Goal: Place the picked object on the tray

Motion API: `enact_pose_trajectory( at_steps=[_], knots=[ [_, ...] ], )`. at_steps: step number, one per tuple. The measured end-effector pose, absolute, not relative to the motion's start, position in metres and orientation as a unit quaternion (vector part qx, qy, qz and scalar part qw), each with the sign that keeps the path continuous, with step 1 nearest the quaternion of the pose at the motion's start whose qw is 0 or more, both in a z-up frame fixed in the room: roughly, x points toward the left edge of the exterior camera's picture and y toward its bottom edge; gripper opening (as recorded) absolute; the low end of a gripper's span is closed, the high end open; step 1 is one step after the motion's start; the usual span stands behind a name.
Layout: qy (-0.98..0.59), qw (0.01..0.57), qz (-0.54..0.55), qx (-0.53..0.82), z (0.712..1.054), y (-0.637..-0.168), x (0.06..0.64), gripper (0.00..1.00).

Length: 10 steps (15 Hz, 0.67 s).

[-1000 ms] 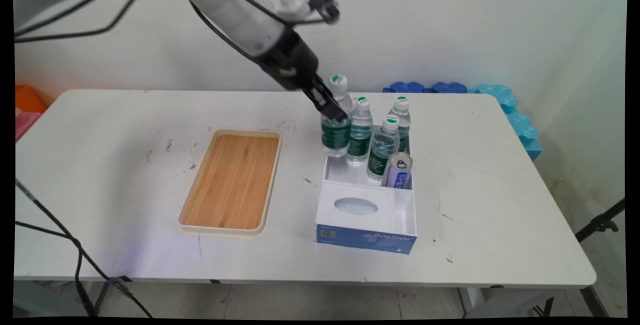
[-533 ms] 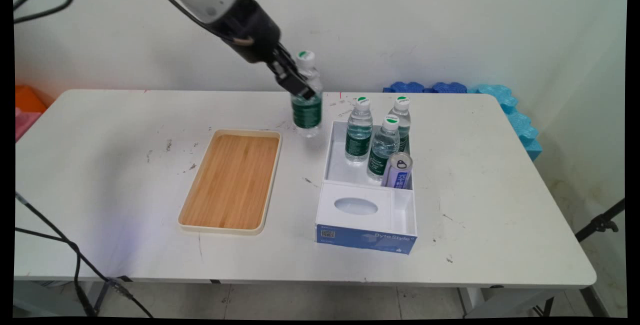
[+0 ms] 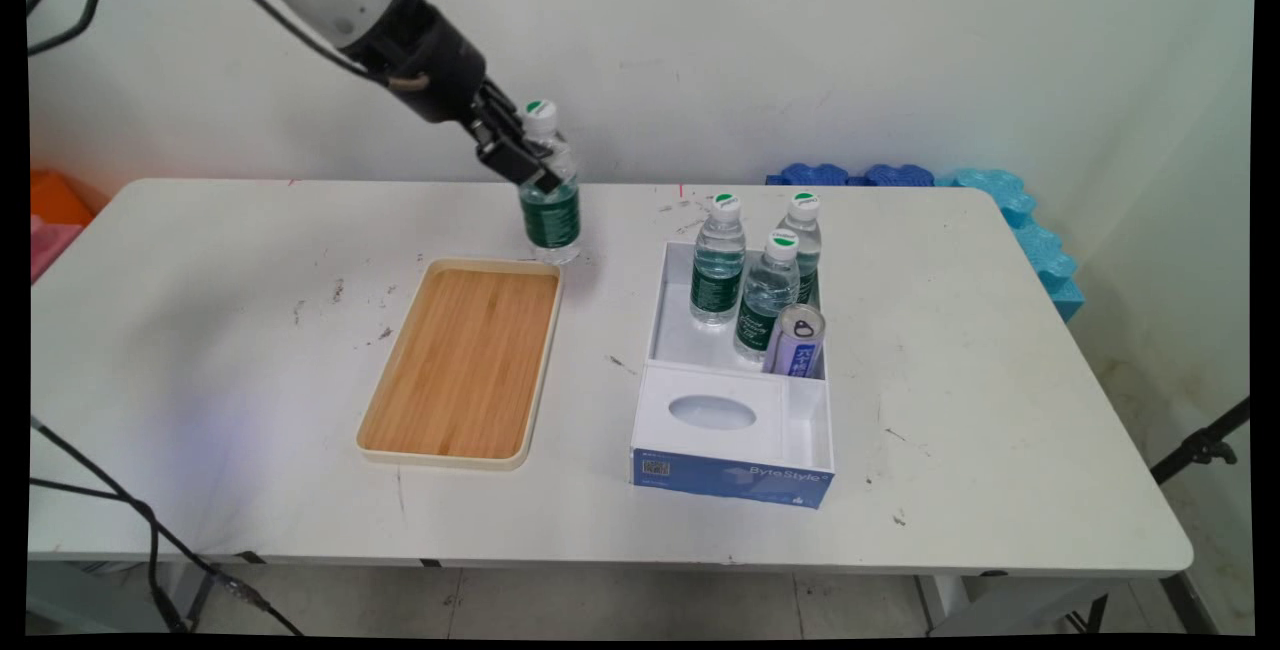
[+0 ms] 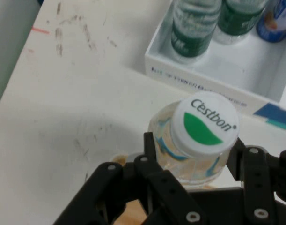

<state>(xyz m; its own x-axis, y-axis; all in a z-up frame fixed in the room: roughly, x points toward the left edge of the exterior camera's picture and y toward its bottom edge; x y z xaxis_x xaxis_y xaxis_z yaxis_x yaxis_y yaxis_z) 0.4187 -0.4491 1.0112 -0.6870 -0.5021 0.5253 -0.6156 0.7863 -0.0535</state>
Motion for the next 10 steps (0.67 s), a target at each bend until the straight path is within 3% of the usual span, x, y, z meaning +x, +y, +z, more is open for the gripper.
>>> enact_pose_trajectory(
  at_steps=[10],
  knots=[
    [-0.916, 0.231, 0.115, 0.308, 0.953, -0.455, 0.459, 0.00]
  ],
)
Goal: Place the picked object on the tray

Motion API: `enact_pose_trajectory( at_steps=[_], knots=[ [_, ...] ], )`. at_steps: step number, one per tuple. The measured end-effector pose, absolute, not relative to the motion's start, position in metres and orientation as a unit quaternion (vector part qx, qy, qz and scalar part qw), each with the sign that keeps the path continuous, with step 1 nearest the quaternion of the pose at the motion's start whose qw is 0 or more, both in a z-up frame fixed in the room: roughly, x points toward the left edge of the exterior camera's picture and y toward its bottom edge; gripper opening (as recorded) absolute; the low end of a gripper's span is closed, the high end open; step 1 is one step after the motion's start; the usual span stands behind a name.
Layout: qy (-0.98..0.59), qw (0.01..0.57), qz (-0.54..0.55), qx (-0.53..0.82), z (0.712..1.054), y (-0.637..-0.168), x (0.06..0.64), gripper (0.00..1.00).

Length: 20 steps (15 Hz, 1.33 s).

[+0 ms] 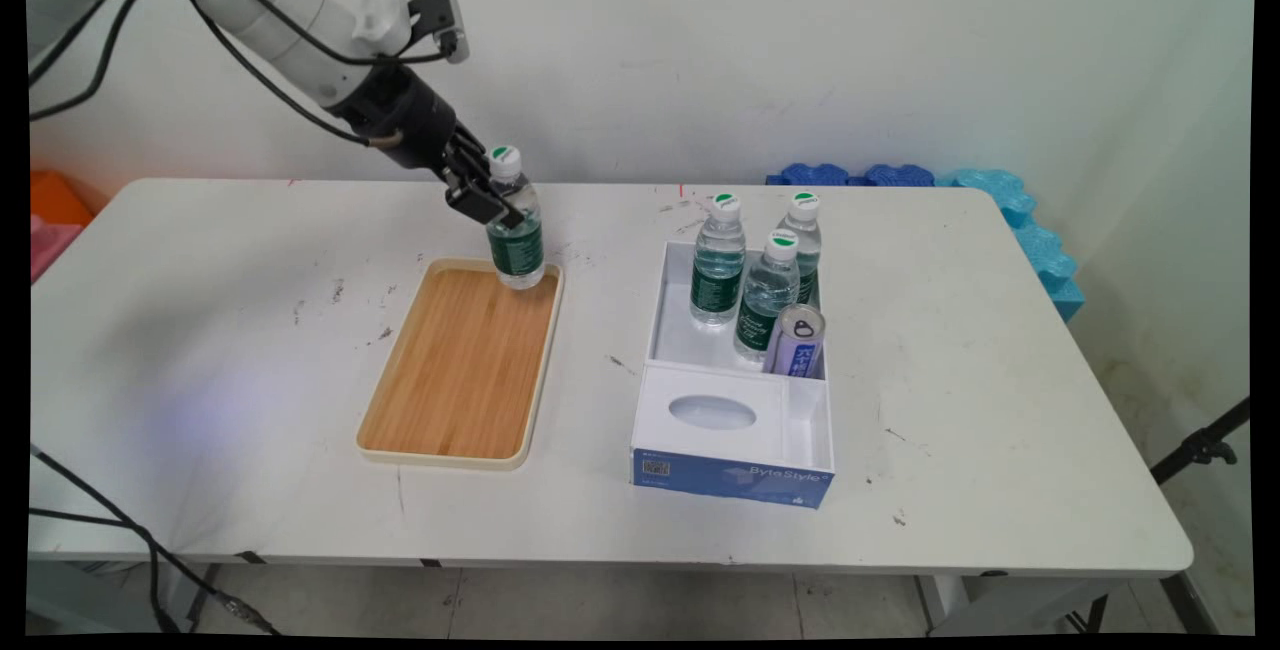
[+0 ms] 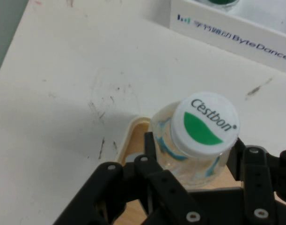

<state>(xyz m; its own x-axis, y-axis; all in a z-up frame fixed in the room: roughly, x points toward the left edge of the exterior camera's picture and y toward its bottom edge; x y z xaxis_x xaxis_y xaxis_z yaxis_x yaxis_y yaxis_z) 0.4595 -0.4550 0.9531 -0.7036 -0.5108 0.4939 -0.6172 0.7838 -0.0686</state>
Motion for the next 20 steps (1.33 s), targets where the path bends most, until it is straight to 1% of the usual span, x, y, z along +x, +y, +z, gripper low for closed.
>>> enact_pose_trajectory(
  at_steps=[8, 17, 18, 20],
  knots=[
    [-0.918, 0.238, 0.108, 0.299, 0.919, -0.461, 0.472, 0.00],
    [-0.917, 0.248, 0.102, 0.295, 0.899, -0.463, 0.480, 0.00],
    [-0.917, 0.248, 0.102, 0.295, 0.898, -0.463, 0.481, 1.00],
    [-0.917, 0.249, 0.100, 0.294, 0.895, -0.462, 0.484, 1.00]
  ],
)
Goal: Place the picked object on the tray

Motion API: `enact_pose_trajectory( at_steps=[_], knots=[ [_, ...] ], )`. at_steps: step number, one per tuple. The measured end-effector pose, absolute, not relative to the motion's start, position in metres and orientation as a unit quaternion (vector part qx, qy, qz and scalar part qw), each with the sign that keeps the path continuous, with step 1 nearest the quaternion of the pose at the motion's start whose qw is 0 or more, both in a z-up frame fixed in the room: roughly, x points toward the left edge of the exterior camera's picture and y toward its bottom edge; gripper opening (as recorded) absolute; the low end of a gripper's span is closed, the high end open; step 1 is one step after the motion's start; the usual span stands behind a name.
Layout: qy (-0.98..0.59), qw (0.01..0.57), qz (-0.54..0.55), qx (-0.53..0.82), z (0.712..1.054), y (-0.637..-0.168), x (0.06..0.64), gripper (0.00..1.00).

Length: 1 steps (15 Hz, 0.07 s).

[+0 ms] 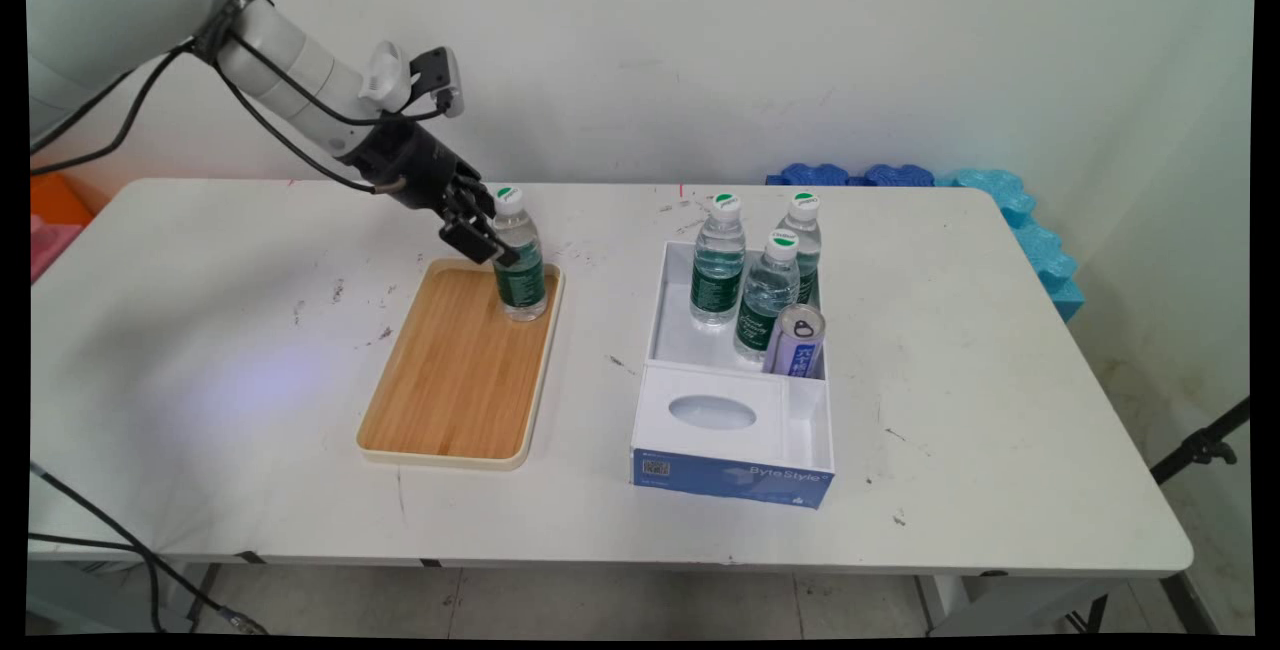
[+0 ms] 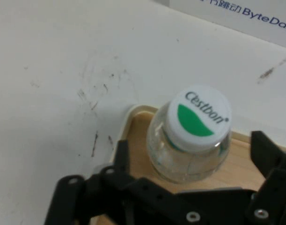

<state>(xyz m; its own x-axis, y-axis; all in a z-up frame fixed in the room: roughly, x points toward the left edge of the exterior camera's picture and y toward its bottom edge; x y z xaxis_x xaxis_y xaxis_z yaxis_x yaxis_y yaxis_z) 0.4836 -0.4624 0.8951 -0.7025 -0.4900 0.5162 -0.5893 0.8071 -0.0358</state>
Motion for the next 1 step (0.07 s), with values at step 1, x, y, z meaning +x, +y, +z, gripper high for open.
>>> enact_pose_trajectory(
  at_steps=[1],
  knots=[
    [-0.918, 0.250, 0.098, 0.293, 0.8944, -0.4622, 0.4845, 1.00]
  ],
)
